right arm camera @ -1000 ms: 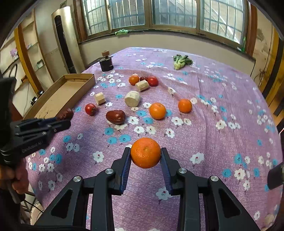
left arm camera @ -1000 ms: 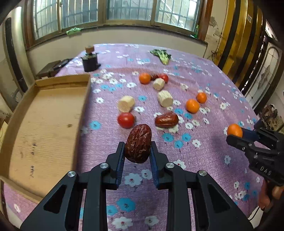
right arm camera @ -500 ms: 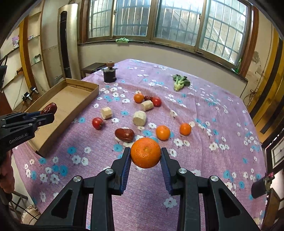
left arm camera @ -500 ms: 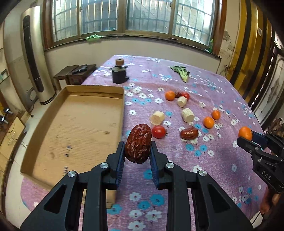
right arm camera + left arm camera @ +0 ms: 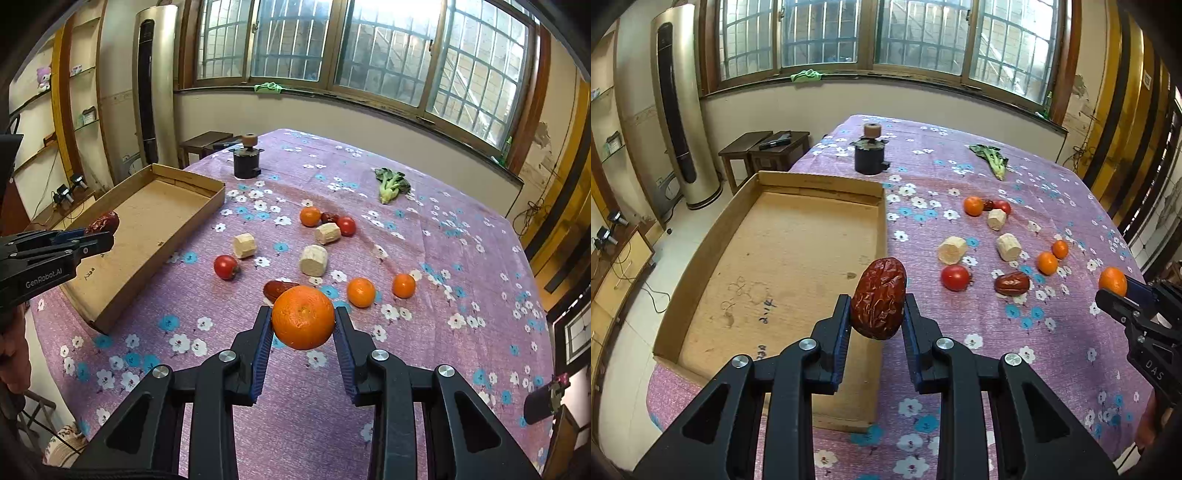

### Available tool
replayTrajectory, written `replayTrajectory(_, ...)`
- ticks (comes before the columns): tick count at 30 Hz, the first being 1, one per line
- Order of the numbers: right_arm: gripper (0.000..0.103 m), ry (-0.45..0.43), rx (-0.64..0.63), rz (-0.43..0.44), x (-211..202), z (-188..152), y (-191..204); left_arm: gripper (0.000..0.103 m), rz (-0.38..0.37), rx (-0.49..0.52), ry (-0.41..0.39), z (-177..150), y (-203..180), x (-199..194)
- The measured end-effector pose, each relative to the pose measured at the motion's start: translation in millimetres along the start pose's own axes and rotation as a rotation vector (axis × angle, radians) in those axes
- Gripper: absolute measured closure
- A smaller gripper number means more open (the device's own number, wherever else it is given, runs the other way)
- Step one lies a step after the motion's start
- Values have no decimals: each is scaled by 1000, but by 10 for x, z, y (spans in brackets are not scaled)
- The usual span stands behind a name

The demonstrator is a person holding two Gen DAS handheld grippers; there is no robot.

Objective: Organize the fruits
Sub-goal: 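Carry the red date and mandarin with both grippers over the cardboard tray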

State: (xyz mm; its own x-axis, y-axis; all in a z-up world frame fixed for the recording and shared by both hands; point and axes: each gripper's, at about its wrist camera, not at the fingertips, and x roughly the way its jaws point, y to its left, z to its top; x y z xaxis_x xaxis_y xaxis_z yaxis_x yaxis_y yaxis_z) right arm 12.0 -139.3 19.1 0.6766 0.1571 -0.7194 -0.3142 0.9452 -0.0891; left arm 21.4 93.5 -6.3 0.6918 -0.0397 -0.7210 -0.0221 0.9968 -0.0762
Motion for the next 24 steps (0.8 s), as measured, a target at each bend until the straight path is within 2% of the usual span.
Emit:
replayTrajectory(10, 70, 9, -34, 46, 84, 87, 240, 79, 22, -43, 0, -11, 269, 21)
replayTrajectory(18, 70, 28, -32, 266, 248, 247, 572, 79, 67, -71, 11, 41, 585, 80)
replayTrajectory(24, 70, 46, -94, 454, 444, 480, 1153, 79, 93, -84, 64, 44, 836, 282)
